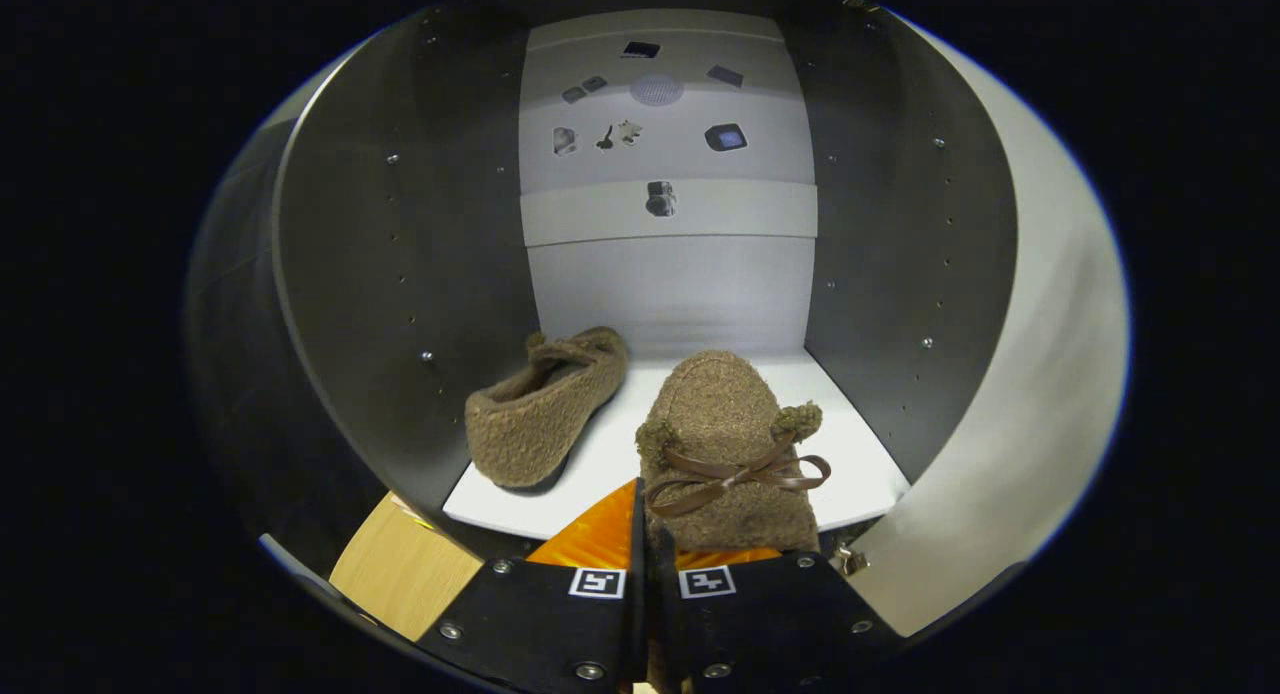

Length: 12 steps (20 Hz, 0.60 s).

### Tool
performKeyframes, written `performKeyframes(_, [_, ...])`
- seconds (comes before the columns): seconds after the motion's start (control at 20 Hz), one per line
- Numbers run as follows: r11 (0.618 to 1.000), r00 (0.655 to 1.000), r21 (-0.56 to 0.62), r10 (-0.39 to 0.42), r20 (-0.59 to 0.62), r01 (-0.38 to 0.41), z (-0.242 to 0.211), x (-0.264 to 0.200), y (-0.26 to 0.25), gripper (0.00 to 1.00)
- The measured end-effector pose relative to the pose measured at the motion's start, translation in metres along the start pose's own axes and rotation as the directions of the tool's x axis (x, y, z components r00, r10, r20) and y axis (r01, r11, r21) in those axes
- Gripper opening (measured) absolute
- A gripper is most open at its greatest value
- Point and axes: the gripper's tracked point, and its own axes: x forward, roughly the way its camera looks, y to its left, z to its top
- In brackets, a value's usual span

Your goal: Open the shoe cabinet door, grab the shoes and put them into the shoe cabinet, then close the shoe cabinet door.

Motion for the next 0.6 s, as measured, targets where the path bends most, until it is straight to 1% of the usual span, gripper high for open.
performKeyframes(0.3, [1.0, 1.0, 0.0, -0.019, -0.018, 0.019, 0.044, 0.061, -0.017, 0.05])
performKeyframes(0.45, [1.0, 0.999, 0.004, -0.018, -0.041, 0.019, 0.051, 0.089, -0.022, 0.06])
performKeyframes(0.6, [1.0, 0.997, 0.002, -0.03, -0.075, 0.03, 0.048, 0.113, -0.027, 0.05])
